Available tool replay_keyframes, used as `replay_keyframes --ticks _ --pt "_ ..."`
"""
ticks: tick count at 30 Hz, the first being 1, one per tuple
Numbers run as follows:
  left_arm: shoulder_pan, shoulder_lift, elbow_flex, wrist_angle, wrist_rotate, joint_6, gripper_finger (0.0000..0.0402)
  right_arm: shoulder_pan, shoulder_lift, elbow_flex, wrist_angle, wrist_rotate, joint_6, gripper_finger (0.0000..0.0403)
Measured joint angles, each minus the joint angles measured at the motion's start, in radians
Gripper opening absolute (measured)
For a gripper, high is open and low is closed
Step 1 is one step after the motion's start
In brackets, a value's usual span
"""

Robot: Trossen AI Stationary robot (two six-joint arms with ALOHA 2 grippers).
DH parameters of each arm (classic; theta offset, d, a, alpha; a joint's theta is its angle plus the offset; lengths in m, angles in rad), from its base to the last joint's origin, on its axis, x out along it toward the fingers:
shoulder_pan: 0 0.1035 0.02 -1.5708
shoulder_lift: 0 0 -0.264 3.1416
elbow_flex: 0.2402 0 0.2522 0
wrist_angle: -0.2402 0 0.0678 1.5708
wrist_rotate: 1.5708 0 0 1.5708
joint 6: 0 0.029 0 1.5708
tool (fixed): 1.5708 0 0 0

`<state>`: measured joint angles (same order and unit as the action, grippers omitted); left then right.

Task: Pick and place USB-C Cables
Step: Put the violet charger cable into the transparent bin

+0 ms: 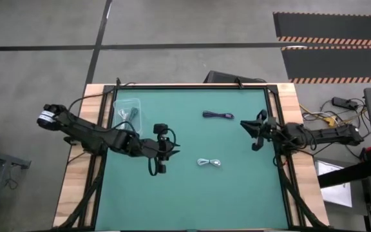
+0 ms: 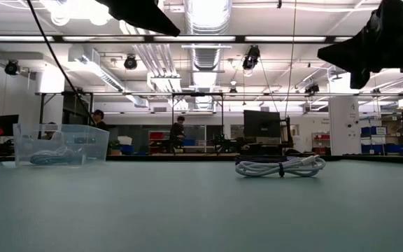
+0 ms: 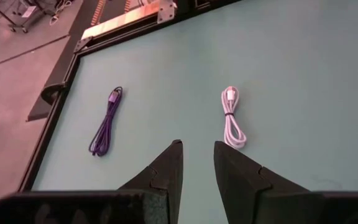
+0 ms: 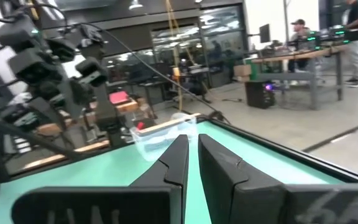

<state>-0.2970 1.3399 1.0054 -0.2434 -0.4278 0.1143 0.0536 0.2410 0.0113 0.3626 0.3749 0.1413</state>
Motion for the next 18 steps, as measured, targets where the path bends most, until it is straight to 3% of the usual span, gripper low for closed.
replay_keyframes --ticks 8,18 --pt "0.0 -0.011 0.0 0.0 0.0 0.034 0.0075 -0.002 0.095 0.031 0.007 0.048 0.016 0.0027" --pt "0.0 -0.034 -0.007 0.041 -0.004 0.023 0.0075 -0.002 0.255 0.187 -0.089 0.074 -0.023 0.0027"
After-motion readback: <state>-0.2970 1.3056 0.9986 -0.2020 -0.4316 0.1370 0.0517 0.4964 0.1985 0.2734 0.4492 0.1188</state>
